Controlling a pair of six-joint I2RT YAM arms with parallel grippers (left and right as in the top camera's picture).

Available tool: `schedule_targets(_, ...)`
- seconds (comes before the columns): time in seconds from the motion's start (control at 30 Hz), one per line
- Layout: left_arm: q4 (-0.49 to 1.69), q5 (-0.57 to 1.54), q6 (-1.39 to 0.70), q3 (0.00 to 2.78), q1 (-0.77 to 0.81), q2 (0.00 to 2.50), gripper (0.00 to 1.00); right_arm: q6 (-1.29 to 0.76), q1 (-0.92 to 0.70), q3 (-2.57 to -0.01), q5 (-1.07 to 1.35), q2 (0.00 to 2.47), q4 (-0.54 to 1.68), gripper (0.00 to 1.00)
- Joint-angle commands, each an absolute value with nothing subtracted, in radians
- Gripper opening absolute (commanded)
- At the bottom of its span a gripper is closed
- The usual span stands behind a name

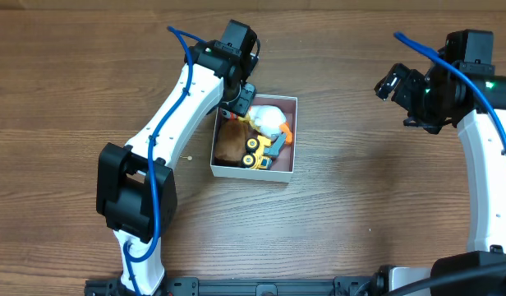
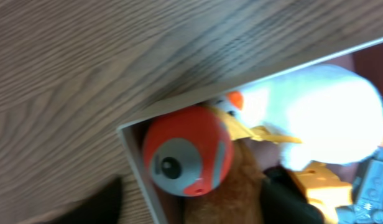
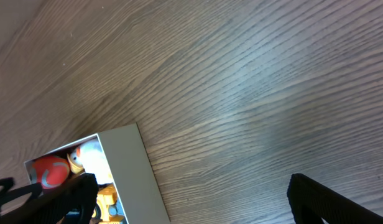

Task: Pack container
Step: 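Carry the ball into the box and release it beside the duck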

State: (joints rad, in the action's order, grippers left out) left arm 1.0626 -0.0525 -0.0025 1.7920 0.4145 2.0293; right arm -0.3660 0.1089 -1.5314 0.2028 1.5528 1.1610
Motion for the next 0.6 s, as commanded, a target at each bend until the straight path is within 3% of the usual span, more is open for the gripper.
schedule_targets(0.0,1.06,0.027,0.001,1.802,0.416,2.024,0.15,-0.371,0.11,-1.545,0.204,1.522,1.158,1.0)
schedule_targets(0.07,1.057,0.027,0.004,1.802,0.416,2.024,0.04,-0.371,0.11,-1.545,0.204,1.522,1.158,1.0)
schedule_targets(0.57,1.042,-0.004,-0.004,1.803,0.413,2.184,0.04,-0.371,0.11,-1.545,0.204,1.522,1.158,1.0)
